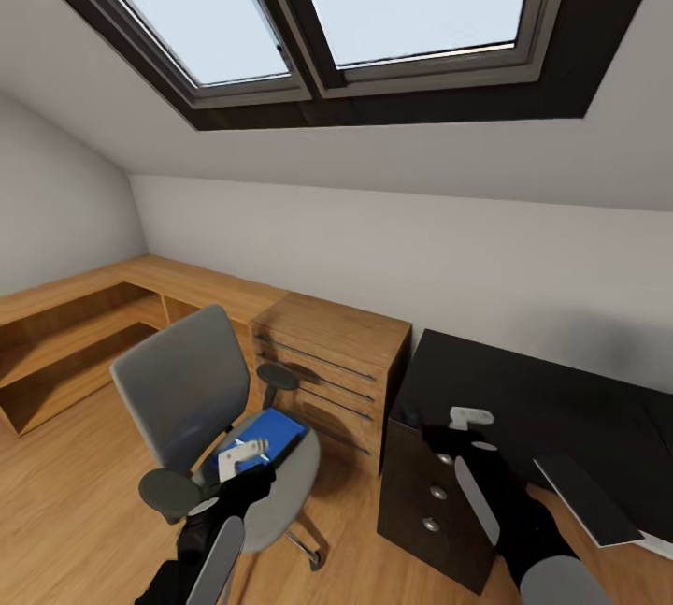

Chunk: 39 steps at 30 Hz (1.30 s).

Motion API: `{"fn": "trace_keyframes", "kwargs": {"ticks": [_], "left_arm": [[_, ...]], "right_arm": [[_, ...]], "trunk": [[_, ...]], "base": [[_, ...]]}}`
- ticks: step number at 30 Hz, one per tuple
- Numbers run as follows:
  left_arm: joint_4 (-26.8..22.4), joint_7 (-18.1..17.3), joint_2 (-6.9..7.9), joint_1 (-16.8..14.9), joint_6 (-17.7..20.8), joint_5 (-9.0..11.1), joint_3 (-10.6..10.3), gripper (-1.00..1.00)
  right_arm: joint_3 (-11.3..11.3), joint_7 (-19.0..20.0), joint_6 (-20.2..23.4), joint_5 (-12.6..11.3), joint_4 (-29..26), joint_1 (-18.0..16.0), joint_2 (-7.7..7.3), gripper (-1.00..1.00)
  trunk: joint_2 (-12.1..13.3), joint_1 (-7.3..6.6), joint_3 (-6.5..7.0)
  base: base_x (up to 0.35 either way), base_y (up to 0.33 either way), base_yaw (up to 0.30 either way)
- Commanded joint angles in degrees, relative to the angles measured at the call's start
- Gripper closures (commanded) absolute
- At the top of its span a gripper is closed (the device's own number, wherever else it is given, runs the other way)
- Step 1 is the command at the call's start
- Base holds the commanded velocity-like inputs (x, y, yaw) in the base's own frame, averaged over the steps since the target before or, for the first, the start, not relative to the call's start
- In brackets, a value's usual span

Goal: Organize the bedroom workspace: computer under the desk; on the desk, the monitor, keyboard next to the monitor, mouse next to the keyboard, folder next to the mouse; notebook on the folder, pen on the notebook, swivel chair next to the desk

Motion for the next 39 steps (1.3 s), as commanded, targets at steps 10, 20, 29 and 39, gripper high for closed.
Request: {"fn": "trace_keyframes", "kwargs": {"ticks": [10,20,29,39], "left_arm": [[-0.07,0.35,-0.1,-0.12,0.18,0.78,-0.37,-1.0],[-0.07,0.35,-0.05,-0.12,0.21,0.88,-1.25,-1.0],[-0.06,0.3,-0.12,-0.12,0.3,0.96,-1.32,-1.0],[-0.26,0.26,-0.31,-0.12,0.48,0.98,-1.83,-1.0]], "right_arm": [[0.26,-0.3,1.06,-0.69,0.29,-0.25,-1.73,-1.0],[0.26,-0.29,1.06,-0.69,0.27,-0.26,-1.94,-1.0],[0.26,-0.23,0.99,-0.66,0.33,-0.26,-1.95,-1.0],[3.26,4.52,-0.29,1.45,6.15,-0.29,-2.02,-1.0]], "trunk": [[-0.05,0.02,-0.03],[-0.05,0.02,-0.03],[-0.05,0.02,-0.03],[-0.05,0.02,-0.03]], "base": [[0.232,0.0,0.0],[0.321,0.0,0.0],[0.321,0.0,0.0],[0.12,0.0,0.0]]}}
